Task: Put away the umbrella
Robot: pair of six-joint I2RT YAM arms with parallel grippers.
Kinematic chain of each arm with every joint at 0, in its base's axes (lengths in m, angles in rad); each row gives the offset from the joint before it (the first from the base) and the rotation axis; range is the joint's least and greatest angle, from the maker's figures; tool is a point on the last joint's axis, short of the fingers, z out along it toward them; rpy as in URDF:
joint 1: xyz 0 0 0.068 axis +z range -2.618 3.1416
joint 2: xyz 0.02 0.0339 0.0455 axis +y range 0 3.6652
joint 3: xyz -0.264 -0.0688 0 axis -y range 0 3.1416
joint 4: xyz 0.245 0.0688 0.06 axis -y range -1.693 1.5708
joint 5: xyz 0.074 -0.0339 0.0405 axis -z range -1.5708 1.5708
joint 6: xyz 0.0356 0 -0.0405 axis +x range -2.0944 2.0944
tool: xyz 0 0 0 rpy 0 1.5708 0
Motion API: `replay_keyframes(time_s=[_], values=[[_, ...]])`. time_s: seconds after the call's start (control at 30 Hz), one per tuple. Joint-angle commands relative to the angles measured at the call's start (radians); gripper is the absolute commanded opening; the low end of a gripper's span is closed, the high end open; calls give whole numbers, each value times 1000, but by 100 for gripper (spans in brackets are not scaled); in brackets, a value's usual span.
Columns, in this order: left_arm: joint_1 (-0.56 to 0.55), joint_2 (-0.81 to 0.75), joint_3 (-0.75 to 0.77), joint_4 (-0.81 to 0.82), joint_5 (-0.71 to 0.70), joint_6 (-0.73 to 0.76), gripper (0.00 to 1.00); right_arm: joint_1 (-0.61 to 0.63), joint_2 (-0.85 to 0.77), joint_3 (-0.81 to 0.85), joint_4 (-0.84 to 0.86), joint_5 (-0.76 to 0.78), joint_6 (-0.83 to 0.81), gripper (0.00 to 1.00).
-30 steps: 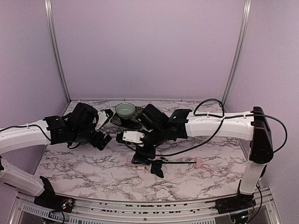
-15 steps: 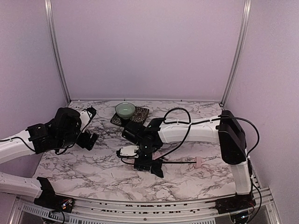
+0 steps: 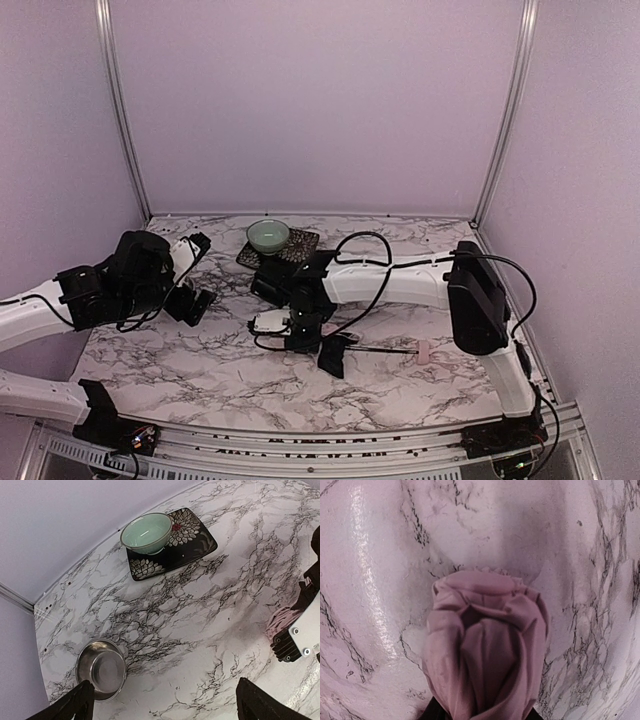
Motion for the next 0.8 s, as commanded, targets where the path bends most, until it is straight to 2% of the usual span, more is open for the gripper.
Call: replay_keyframes(time_s=[0.0, 0.1, 0.23, 0.3, 0.43, 0.53, 0.6, 0.77], values=[[2, -7, -12, 7, 35, 17, 99, 9, -5, 113, 28, -21, 19, 17], [3, -8, -10, 8, 28, 19, 99, 7, -95, 133, 214, -67, 29, 15], [3, -25, -14, 17, -7, 18, 99, -5, -280, 18, 638, -135, 78, 10], [3, -38, -15, 26, -35, 17, 99, -12, -373, -78, 870, -129, 108, 1], [3, -55, -36, 45, -52, 21, 99, -16, -571, -364, 1386, -140, 152, 0], [3, -55, -41, 44, -54, 24, 99, -15, -659, -604, 1809, -146, 194, 0], [3, -50, -42, 45, -52, 26, 99, -15, -677, -681, 1938, -91, 205, 0], [3, -43, -43, 45, -48, 28, 99, -15, -676, -864, 2012, 57, 243, 0]])
